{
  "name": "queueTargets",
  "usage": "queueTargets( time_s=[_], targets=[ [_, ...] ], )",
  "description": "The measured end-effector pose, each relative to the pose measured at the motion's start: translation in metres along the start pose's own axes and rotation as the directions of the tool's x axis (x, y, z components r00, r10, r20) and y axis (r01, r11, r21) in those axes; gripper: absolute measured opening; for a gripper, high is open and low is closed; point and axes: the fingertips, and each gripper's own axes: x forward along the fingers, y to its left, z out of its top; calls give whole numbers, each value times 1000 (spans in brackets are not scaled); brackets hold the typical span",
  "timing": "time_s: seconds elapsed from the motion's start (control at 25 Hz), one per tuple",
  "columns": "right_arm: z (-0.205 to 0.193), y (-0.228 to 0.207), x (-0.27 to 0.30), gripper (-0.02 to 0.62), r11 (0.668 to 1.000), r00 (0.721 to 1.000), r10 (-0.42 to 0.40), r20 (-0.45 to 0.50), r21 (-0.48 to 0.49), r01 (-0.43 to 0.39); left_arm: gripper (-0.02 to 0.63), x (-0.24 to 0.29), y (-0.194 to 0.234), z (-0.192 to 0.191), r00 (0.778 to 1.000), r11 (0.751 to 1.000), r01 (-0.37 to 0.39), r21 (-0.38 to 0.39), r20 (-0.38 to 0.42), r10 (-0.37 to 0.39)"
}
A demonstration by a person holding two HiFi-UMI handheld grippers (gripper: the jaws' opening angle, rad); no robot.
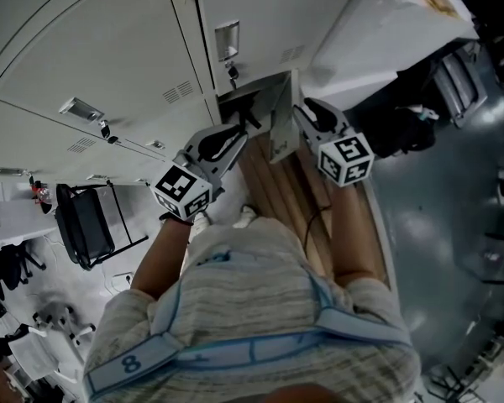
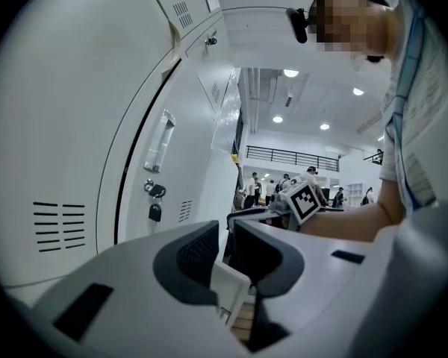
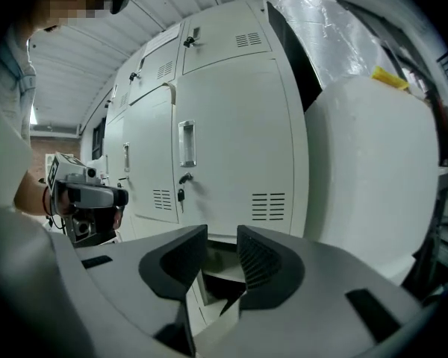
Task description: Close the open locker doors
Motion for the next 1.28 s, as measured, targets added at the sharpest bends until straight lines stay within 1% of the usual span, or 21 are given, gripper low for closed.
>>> queueTargets(
  time_s=[0.16,0.32,0.68,0.8,0.92,1.28],
  targets=[
    [-25,-10,-3,103,1000,999,-7,-41,18,8,61,14,-1,-13,999,1000,15,-3,-28,-15],
    [-42,-11,-6,103,1000,998,8,-60,14,-7,61,28,-5,-23,998,999,36,-8,-52,-37],
    [-78,-6,-24,103,995,989,102,-104,26,-99,61,45,-17,-39,992,997,79,-18,-98,-80],
    [-93,1,-30,103,990,982,142,-121,11,-142,61,46,-20,-42,990,996,86,-21,-108,-88],
    [-112,9,-35,103,985,972,170,-164,-14,-174,61,46,-23,-45,989,996,89,-24,-117,-91],
    [-153,20,-36,103,972,945,213,-248,-43,-230,61,41,-28,-48,988,997,82,-17,-133,-83]
  ],
)
